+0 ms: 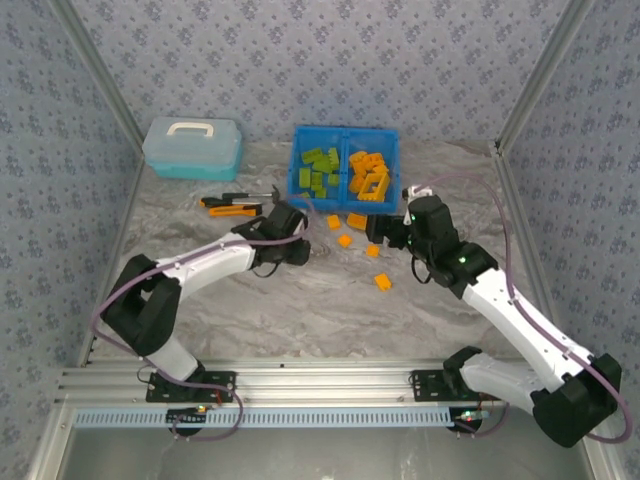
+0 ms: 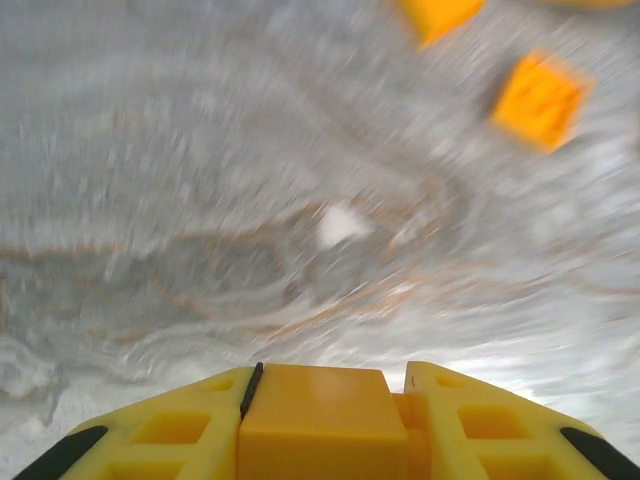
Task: Sort the legos into containers by color
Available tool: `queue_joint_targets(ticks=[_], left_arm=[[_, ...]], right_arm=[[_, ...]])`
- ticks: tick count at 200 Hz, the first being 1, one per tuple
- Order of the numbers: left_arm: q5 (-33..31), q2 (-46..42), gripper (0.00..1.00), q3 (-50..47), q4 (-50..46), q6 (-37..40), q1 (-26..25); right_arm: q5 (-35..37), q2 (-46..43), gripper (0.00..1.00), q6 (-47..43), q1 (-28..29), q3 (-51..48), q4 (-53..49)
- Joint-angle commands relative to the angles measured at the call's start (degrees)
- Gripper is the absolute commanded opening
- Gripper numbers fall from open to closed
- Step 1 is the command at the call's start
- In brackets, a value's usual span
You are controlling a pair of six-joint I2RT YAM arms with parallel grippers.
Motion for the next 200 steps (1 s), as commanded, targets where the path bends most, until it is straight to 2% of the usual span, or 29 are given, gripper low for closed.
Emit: queue_joint_targets(ticks=[1, 34, 69, 97, 122, 147, 180, 200], left_arm=[[0.5, -0.8, 0.35, 11.9, -0.9, 2.0, -2.4], [-2.2, 9.6, 0.33, 30.0, 0.1, 4.1, -3.7], [-7.2, 27.4, 0.32, 52.5, -0.2, 7.7, -3.2], [-11.5, 44.9, 0.3, 75.5, -7.2, 10.0, -2.0], [-12.8, 57.9, 0.3, 94.3, -13.1, 10.8, -0.8], [-12.1, 61.2, 0.33, 96.2, -11.1, 12.2, -0.5], [-10.3, 60.4, 0.5, 94.9, -10.3, 13.8, -1.0], [-10.0, 58.4, 0.53, 94.9, -10.7, 13.8, -1.4]], right_arm=[[0.0, -4.1, 0.98, 3.9, 0.7, -1.8, -2.1], [2.0, -8.9, 0.98, 5.5, 1.1, -3.9, -4.3], [3.1, -13.4, 0.98, 6.7, 1.2, -5.9, -7.0], [3.8, -15.6, 0.98, 6.2, 1.1, -6.6, -8.9], [4.4, -16.3, 0.99, 5.6, 1.1, -7.0, -9.6], [4.5, -16.3, 0.99, 5.5, 1.0, -7.7, -9.6], [4.3, -16.3, 0.99, 5.7, 0.9, -8.2, -9.5], [4.4, -16.3, 0.99, 5.8, 0.9, -8.2, -9.6]])
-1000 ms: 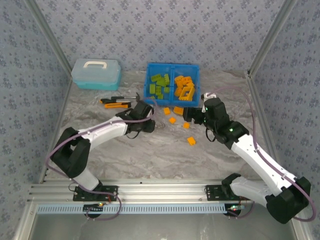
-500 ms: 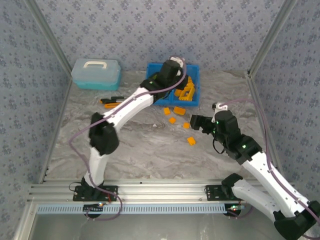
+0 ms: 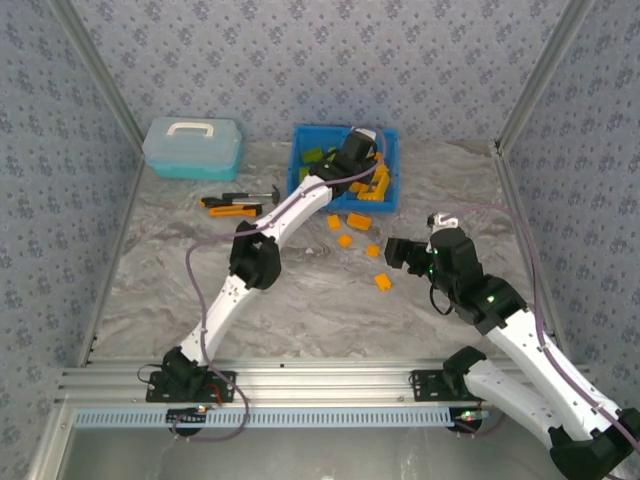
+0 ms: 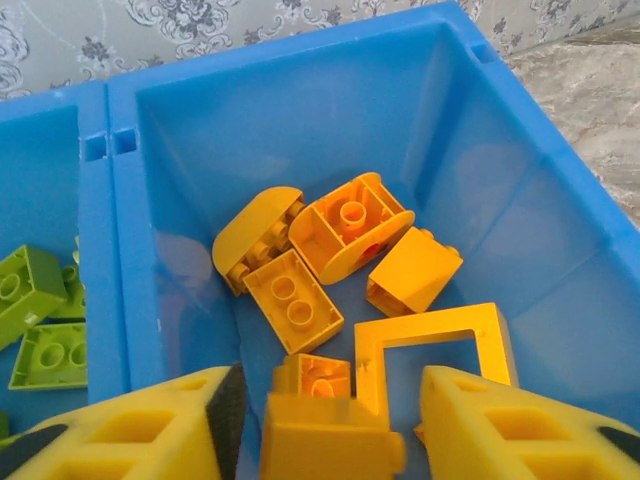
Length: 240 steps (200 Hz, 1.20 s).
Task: Sort the legos into containers by color
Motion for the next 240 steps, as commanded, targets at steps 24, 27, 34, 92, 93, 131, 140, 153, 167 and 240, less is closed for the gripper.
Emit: queue_joint_targets(ticks=[24, 27, 34, 92, 93, 131, 140, 153, 167, 240], left_arm=[[2.5, -8.3, 0.58, 1.8, -1.2, 0.5, -1.3], [2.6, -8.9, 0.59, 1.7, -1.4, 0.5, -1.5], [2.8, -10.5, 0.59, 1.6, -1.9, 0.5, -1.8], [14.9, -33.3, 0.66, -20.9, 0.0, -1.1, -3.2], [15.1, -33.7, 0.66, -21.5, 0.1, -1.0, -3.2], [18.3, -53.0, 0.8, -49.4, 5.0, -0.3, -3.4], [17.7, -57.4, 0.83, -55.7, 6.4, -0.6, -3.4], [16.8, -63.0, 0.91, -65.2, 8.2, -1.0, -3.4], [15.0, -67.8, 0.99, -74.0, 10.2, -1.2, -3.5], [12.9, -74.9, 0.99, -92.1, 11.1, -4.1, -3.4]], right_arm=[[1.4, -0.5, 0.99, 0.8, 0.0, -0.6, -1.3], [1.4, -0.6, 0.99, 0.8, 0.0, -0.7, -1.4], [1.3, -0.4, 0.99, 1.0, 0.0, -0.8, -1.8], [-3.6, 4.5, 0.99, -2.5, -0.1, -3.3, -9.6], [-3.8, 4.7, 0.99, -2.7, 0.0, -3.3, -9.7], [-9.3, 14.2, 0.97, -7.6, 0.2, -3.4, -9.1], [-9.8, 17.2, 0.96, -8.8, 0.2, -3.1, -8.2], [-9.9, 21.7, 0.94, -10.4, 0.4, -2.4, -6.7], [-8.1, 27.3, 0.9, -11.0, 0.9, -0.7, -6.3], [-5.1, 46.6, 0.63, -12.4, 3.2, 5.9, -1.9]])
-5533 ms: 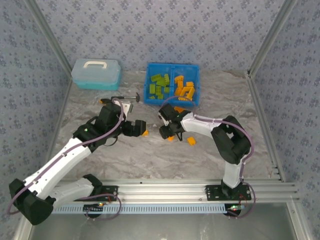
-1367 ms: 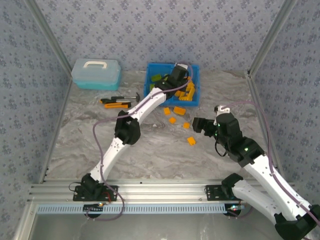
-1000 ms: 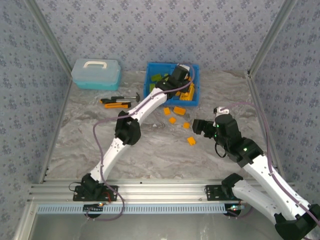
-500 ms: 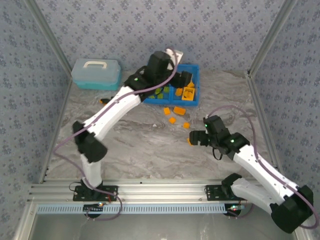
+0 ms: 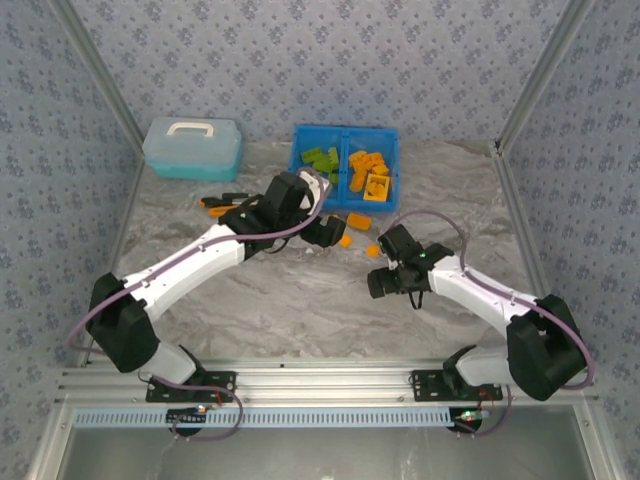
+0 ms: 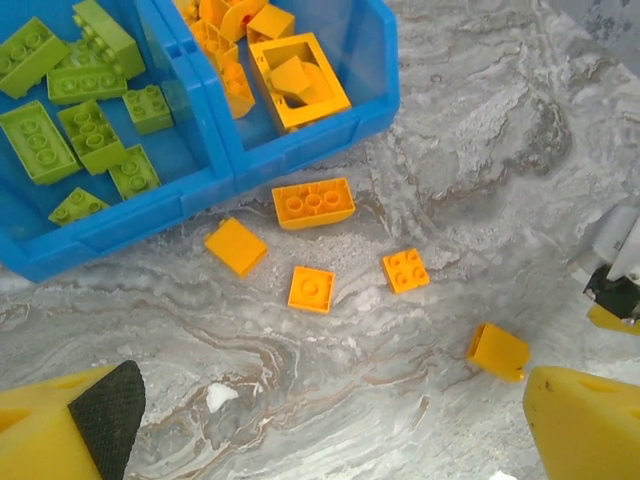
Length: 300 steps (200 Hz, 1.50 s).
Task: Sort the legos into containers by color
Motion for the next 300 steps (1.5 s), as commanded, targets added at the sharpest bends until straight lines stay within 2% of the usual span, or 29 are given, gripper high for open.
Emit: queue_joint_targets(ticks=[1, 63, 86, 97, 124, 174, 199, 225, 262, 300], left_arm=[[-1.6, -5.8, 0.99, -9.9, 0.8, -2.5, 0.0], [-4.8, -9.5, 0.99, -12.3, 5.0, -2.6, 0.0], [-7.6, -12.4, 0.99, -15.0, 6.6, -3.2, 0.1], [-8.8, -13.7, 0.99, -16.0, 6.6, -3.6, 0.1], [-10.2, -17.5, 0.99, -18.8, 8.5, -3.8, 0.1], [-9.9, -23.8, 0.99, -22.6, 11.7, -2.1, 0.1], [-8.3, -26.1, 0.99, -23.9, 13.5, -2.2, 0.1], [-7.7, -27.5, 0.99, -24.8, 13.7, -3.1, 0.1], [-8.0, -29.3, 0.99, -24.5, 9.5, -5.1, 0.1], [-8.9, -30.9, 0.99, -23.8, 3.0, -6.9, 0.1]], right_arm=[[2.4, 12.7, 0.63, -1.4, 1.9, 5.6, 4.1], [3.1, 19.5, 0.5, 0.7, 4.2, 7.4, 5.7], [3.9, 20.1, 0.43, 1.4, 4.4, 7.1, 5.3], [4.4, 19.6, 0.36, 1.8, 4.6, 7.1, 4.9], [4.2, 12.9, 0.3, 3.3, 4.7, 7.0, 4.8], [5.8, -7.1, 0.3, 6.2, 2.7, 10.4, 5.3], [6.9, -10.1, 0.31, 6.3, -0.5, 14.0, 10.4], [4.3, -4.7, 0.31, 5.6, -5.5, 20.0, 15.2], [1.7, 12.6, 0.3, 4.0, -11.2, 36.4, 14.7], [-0.1, 30.8, 0.3, 4.6, -14.3, 53.7, 11.4]])
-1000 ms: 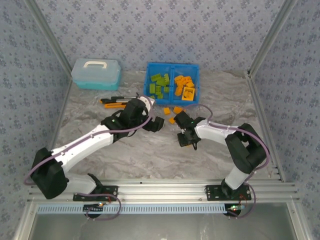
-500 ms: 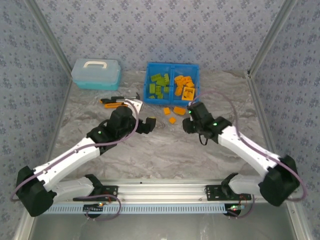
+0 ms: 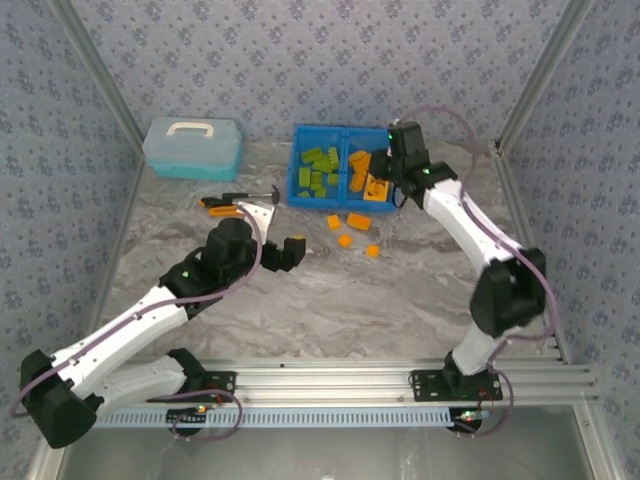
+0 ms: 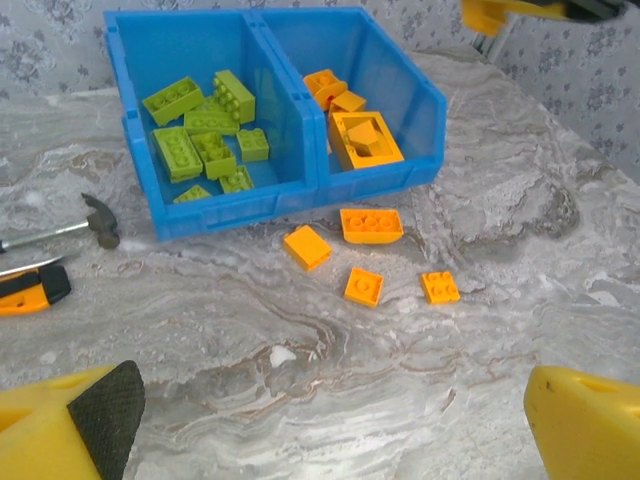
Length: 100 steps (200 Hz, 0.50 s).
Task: Sort the legos into containers by color
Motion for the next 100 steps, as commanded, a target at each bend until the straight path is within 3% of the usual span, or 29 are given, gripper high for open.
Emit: queue_joint_targets(ticks=[1, 59, 100], left_arm=[[-0.5, -2.1, 0.99, 0.9, -4.7, -1.9, 0.0], [-1.7, -6.4, 0.99, -1.1, -6.9, -3.4, 0.0], [-2.4, -6.8, 0.99, -1.3, -7.9, -4.5, 0.0]], right_arm=[[-2.1, 9.2, 0.3, -0.3, -1.7, 9.9, -2.9], [-2.0, 33.2, 0.31, -1.1, -2.0, 36.4, -14.8], [-3.3, 39.8, 0.36, -0.9, -2.0, 41.8, -17.4]])
